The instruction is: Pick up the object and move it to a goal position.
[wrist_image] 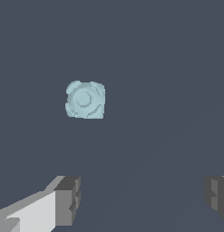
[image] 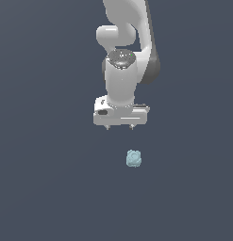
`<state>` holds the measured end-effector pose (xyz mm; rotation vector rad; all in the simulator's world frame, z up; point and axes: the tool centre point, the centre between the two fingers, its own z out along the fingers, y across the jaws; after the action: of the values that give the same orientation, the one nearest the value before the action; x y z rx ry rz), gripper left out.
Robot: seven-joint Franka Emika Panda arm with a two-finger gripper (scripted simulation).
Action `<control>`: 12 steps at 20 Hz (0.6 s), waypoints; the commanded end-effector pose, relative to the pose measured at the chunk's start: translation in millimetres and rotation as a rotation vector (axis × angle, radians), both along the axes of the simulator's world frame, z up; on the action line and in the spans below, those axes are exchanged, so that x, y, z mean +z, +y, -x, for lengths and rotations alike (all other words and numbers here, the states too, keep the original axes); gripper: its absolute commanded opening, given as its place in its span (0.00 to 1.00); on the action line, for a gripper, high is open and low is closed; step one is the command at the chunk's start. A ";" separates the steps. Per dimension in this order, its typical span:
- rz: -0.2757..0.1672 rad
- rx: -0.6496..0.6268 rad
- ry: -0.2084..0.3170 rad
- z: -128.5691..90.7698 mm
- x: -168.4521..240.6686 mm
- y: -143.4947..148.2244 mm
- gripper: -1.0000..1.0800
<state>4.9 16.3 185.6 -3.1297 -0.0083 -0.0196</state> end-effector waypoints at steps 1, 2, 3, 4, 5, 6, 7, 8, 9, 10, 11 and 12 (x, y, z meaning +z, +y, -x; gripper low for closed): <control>0.000 0.000 0.000 0.0 0.0 0.0 0.96; 0.000 0.002 0.000 -0.1 0.0 0.8 0.96; -0.002 0.006 -0.001 -0.4 -0.1 3.3 0.96; -0.004 0.014 -0.002 -0.8 -0.2 7.4 0.96; -0.007 0.025 -0.003 -1.3 -0.3 13.1 0.96; -0.011 0.039 -0.005 -1.8 -0.4 20.3 0.96; -0.014 0.052 -0.007 -2.2 -0.4 27.2 0.96; -0.017 0.063 -0.009 -2.3 -0.4 32.3 0.96; -0.019 0.069 -0.009 -2.3 -0.3 35.8 0.96; -0.020 0.073 -0.010 -2.3 -0.2 37.5 0.96; -0.020 0.073 -0.010 -2.2 -0.1 37.4 0.96; -0.019 0.071 -0.010 -2.2 -0.1 36.5 0.96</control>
<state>7.0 52.9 185.4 -3.1079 -0.1180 -0.0332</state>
